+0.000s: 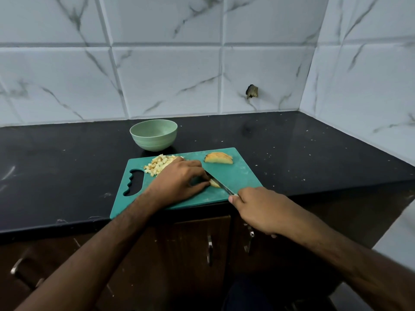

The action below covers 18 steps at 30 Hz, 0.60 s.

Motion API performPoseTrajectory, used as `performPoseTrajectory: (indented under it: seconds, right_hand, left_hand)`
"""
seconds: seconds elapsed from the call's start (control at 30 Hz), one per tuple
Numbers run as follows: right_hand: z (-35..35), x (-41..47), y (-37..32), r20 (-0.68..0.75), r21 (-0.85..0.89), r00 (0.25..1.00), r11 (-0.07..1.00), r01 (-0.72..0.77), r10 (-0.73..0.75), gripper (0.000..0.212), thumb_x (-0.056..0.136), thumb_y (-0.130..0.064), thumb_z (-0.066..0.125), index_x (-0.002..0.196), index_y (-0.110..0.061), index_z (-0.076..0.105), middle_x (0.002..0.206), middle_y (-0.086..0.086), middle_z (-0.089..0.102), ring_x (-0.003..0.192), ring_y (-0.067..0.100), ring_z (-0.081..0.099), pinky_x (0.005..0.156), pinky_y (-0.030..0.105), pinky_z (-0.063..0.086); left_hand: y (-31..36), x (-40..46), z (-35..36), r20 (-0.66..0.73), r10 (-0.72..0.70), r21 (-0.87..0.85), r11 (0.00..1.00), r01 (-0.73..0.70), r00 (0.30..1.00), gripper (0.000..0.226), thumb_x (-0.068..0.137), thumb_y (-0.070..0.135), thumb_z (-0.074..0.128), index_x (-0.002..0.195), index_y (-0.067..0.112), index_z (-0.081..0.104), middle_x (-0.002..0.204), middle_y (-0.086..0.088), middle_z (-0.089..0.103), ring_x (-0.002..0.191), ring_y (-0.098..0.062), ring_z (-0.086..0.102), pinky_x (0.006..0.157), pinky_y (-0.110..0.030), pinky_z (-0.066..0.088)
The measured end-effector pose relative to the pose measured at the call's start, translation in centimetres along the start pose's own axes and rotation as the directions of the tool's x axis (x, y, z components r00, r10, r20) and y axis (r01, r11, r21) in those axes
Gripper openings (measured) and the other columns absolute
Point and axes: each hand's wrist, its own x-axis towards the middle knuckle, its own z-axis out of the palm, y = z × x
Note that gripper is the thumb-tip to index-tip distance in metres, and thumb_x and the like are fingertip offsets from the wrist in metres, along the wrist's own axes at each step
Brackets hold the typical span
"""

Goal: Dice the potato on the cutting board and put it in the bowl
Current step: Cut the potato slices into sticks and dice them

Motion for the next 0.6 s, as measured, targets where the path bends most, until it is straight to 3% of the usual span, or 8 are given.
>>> performPoseTrajectory:
  seconds: [0.1,0.33,0.43,0.6]
  right_hand:
    - [0.45,-0.28,-0.41,-0.036,-0.095,0.999,0.995,0.013,-0.016,0.039,0.109,-0.049,0.027,0.093,-0.022,0.050,0.082,-0.005,0.052,0.070,0.010,0.052,0.068,0.035,0.041]
    - [0.58,0.25,-0.10,-0.035,-0.108,0.999,0.994,0.019,-0.023,0.038,0.109,-0.049,0.028,0.098,-0.022,0.053,0.083,-0.004,0.050,0.075,0.013,0.053,0.071,0.037,0.040]
    - [0.55,0.41,0.06,-0.018,-0.080,1.000,0.997,0.019,-0.021,0.039,0.109,-0.049,0.028,0.098,-0.021,0.054,0.084,-0.003,0.053,0.075,0.012,0.054,0.071,0.036,0.041]
    - [0.29,0.29,0.17,0.009,-0.020,1.000,1.000,0.013,-0.013,0.037,0.109,-0.050,0.029,0.093,-0.023,0.051,0.084,-0.003,0.056,0.062,0.010,0.054,0.064,0.034,0.046]
  left_hand:
    - [0.01,0.04,0.00,0.006,-0.002,-0.007,1.000,0.002,1.000,0.014,0.092,0.037,0.066,0.094,0.026,0.073,0.089,0.012,0.065,0.081,-0.009,0.062,0.076,-0.031,0.045]
    - [-0.21,-0.06,0.13,0.010,-0.009,-0.042,0.999,0.009,1.000,0.016,0.093,0.035,0.067,0.096,0.022,0.076,0.089,0.010,0.067,0.079,-0.010,0.062,0.075,-0.039,0.052]
    - [-0.14,-0.05,0.14,-0.010,0.031,0.006,1.000,-0.031,0.999,0.025,0.095,0.041,0.059,0.097,0.021,0.074,0.091,0.009,0.067,0.081,-0.011,0.063,0.078,-0.040,0.051]
    - [0.12,-0.11,-0.17,-0.102,0.064,0.055,0.997,-0.059,0.993,0.027,0.095,0.039,0.064,0.107,0.016,0.070,0.105,0.003,0.069,0.096,-0.016,0.065,0.080,-0.037,0.049]
